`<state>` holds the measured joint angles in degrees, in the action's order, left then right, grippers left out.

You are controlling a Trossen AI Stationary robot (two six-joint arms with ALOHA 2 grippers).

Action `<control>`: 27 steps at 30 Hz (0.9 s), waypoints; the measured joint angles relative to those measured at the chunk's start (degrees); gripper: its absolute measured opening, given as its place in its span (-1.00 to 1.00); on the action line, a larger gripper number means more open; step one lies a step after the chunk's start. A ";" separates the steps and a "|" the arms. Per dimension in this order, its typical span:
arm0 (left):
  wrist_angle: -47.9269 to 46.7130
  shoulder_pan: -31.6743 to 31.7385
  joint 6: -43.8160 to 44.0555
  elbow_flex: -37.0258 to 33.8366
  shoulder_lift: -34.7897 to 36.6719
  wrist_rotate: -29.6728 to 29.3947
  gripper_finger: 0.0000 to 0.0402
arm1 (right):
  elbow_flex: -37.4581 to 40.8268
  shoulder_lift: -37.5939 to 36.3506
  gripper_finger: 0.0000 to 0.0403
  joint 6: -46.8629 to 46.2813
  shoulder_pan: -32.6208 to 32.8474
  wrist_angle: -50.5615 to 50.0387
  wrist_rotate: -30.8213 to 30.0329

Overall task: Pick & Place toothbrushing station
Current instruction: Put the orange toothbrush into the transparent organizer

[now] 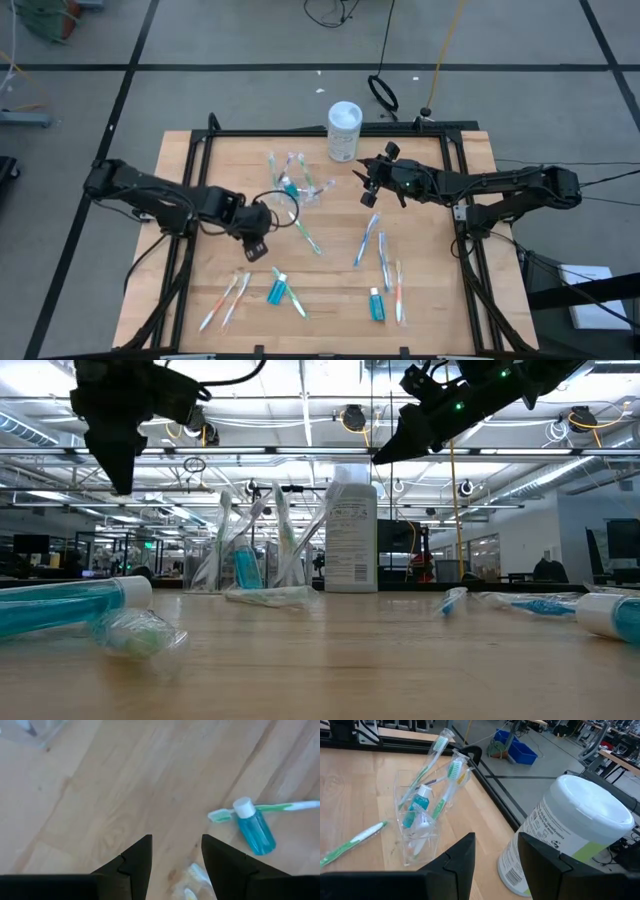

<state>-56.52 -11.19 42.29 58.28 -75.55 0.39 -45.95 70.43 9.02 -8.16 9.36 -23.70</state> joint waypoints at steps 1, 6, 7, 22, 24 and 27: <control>0.03 -0.75 0.03 0.00 0.00 -1.07 -0.12 | 0.00 0.00 -0.31 0.02 0.00 -0.01 0.00; 0.03 -3.71 1.87 0.00 0.00 -3.43 -0.12 | 0.00 0.00 -0.31 -1.01 0.00 -0.04 0.00; 0.05 -4.21 3.02 0.00 0.00 -3.41 -0.12 | 0.00 0.00 -0.31 -1.03 0.00 -0.08 0.00; -0.41 -20.31 22.63 0.07 -4.48 2.52 -0.12 | 0.00 0.00 -0.31 -4.27 0.02 -5.44 0.02; -0.48 -21.50 22.69 0.07 -5.94 5.34 -0.12 | 0.00 0.00 -0.31 -6.03 0.02 -5.54 0.02; -0.47 -22.43 22.71 0.07 -7.97 7.57 -0.12 | 0.00 0.00 -0.31 -8.24 0.02 -5.46 0.02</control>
<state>-56.99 -33.63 65.00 58.35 -83.52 7.95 -45.95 70.43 0.78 -8.14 3.89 -23.68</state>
